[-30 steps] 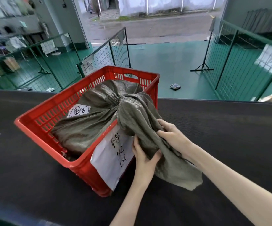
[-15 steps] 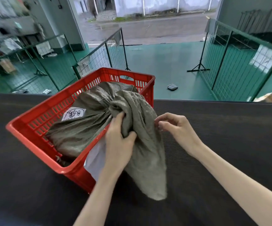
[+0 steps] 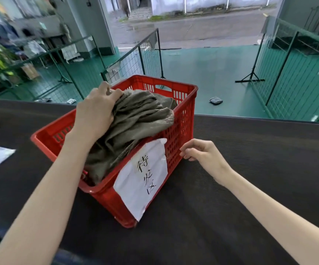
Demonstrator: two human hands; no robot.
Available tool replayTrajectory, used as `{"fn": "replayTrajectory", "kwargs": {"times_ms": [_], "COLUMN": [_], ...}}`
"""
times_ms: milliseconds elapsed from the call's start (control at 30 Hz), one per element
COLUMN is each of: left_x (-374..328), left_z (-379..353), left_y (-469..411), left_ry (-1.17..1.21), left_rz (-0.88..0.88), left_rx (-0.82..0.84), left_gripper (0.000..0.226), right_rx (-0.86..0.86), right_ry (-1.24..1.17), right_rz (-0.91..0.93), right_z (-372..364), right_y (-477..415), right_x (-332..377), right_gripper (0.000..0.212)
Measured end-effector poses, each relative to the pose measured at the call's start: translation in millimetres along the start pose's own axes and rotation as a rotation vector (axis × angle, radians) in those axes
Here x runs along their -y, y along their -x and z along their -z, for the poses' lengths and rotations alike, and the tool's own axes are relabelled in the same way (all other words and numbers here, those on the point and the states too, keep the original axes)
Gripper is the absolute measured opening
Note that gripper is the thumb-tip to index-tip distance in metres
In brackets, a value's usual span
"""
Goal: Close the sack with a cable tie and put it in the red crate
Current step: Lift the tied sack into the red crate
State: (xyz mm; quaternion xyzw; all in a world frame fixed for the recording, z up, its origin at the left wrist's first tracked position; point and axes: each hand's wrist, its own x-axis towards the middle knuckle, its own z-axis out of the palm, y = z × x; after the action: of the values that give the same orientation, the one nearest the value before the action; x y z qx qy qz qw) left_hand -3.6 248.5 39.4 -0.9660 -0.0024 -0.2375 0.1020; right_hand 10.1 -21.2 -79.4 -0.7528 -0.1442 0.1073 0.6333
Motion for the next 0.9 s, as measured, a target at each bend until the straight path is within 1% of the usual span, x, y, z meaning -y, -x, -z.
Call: {"fn": "replayTrajectory", "kwargs": {"times_ms": [67, 133, 167, 233, 267, 333, 400, 500, 533, 600, 667, 700, 733, 800, 833, 900], "left_x": [11, 16, 16, 15, 13, 8, 8, 2, -2, -8, -8, -7, -4, 3, 3, 1], "left_z": [-16, -29, -34, -43, -50, -60, -65, -64, -63, -59, -54, -51, -48, -45, -45, -45], "left_y": [6, 17, 22, 32, 36, 45, 52, 56, 57, 62, 68, 71, 73, 77, 77, 78], "left_ry": [-0.063, -0.099, -0.115, -0.103, -0.075, 0.020, 0.101, 0.144, 0.155, 0.228, 0.272, 0.289, 0.333, 0.481, 0.559, 0.653], "left_rz": [-0.152, -0.299, -0.344, -0.397, -0.413, -0.411, -0.364, -0.218, -0.175, -0.083, -0.030, -0.019, 0.032, 0.137, 0.174, 0.237], "left_rx": [0.046, 0.134, 0.172, 0.241, 0.269, 0.378, 0.515, 0.717, 0.781, 0.878, 0.954, 0.995, 1.029, 1.027, 0.984, 0.826], "left_gripper": [0.046, 0.051, 0.052, 0.050, 0.049, 0.052, 0.049, 0.032, 0.034, 0.044, 0.038, 0.033, 0.027, 0.019, 0.019, 0.023], "right_rx": [-0.013, -0.025, -0.029, -0.030, -0.028, -0.024, -0.025, -0.038, -0.044, -0.053, -0.054, -0.054, -0.053, -0.061, -0.063, -0.063], "right_ry": [0.001, 0.008, 0.013, 0.028, 0.035, 0.045, 0.048, 0.046, 0.042, 0.037, 0.036, 0.036, 0.033, 0.020, 0.015, 0.013], "right_rz": [-0.023, -0.043, -0.052, -0.068, -0.075, -0.086, -0.090, -0.096, -0.101, -0.111, -0.118, -0.122, -0.125, -0.131, -0.134, -0.130], "right_z": [1, 2, 2, 1, 0, -3, -3, -3, -2, -1, -1, 0, 1, 4, 5, 9], "right_y": [2, 4, 5, 7, 7, 10, 13, 21, 24, 30, 35, 38, 40, 45, 48, 54], "right_x": [-5, -10, -11, -14, -15, -16, -16, -16, -16, -18, -22, -23, -25, -29, -30, -34], "right_gripper": [0.017, 0.018, 0.018, 0.018, 0.018, 0.019, 0.019, 0.018, 0.018, 0.019, 0.019, 0.019, 0.018, 0.018, 0.018, 0.018]}}
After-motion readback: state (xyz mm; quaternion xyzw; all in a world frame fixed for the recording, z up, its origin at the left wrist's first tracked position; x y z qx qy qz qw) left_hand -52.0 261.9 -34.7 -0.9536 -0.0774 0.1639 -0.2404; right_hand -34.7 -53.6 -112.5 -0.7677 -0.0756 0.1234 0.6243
